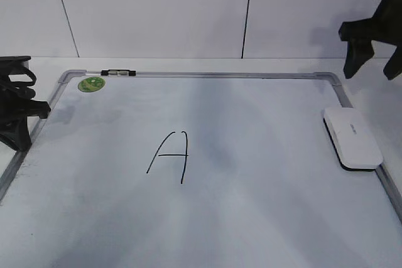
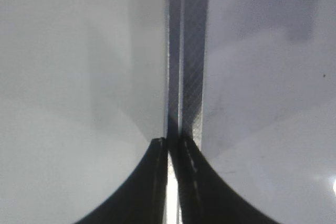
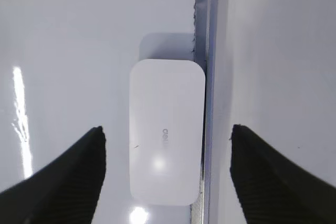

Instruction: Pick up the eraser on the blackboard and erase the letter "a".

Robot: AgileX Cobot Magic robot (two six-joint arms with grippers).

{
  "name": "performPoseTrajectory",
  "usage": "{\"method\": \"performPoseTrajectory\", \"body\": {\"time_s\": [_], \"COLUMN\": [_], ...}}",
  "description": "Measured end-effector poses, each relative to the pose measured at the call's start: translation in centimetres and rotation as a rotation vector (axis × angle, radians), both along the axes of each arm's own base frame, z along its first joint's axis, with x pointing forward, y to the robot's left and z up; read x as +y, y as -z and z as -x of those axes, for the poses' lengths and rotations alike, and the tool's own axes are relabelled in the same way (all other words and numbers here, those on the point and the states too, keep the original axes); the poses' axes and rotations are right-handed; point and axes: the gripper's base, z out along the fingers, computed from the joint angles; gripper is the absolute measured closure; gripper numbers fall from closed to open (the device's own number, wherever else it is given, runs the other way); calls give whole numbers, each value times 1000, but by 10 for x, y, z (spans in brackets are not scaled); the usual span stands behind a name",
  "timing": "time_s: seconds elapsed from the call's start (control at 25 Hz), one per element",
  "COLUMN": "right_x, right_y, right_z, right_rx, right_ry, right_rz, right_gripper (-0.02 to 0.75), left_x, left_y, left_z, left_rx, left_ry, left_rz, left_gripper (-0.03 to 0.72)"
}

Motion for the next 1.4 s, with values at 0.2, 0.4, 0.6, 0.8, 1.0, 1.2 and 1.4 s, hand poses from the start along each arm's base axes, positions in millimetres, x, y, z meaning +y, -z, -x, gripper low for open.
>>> {"method": "performPoseTrajectory", "body": {"time_s": [0.2, 0.4, 0.6, 0.8, 1.0, 1.2, 1.4], "right_x": [2, 3, 5, 7, 7, 6, 3], "right_y": [-41, -66, -72, -73, -92, -131, -157], "right_z": [19, 34, 38, 39, 52, 83, 125], "right_rx": [-97, -155, -168, -167, -218, -333, -421], "right_ry": [2, 2, 0, -2, -4, -12, -18], "right_rz": [-38, -69, -87, -114, -127, -133, -133], "right_gripper": [189, 192, 193, 194, 195, 196, 196], "left_x": [0, 2, 4, 4, 3, 0, -2], "left_y": [0, -1, -6, -33, -100, -178, -230], "left_z": [0, 1, 1, -6, -7, 15, 50], "left_rx": [0, 15, 63, 34, -82, -245, -380], "left_ry": [3, 11, 15, 11, 5, -1, -1], "left_rz": [-3, -20, -55, -55, -35, 16, 74], "left_gripper": [650, 588, 422, 372, 368, 368, 368]}}
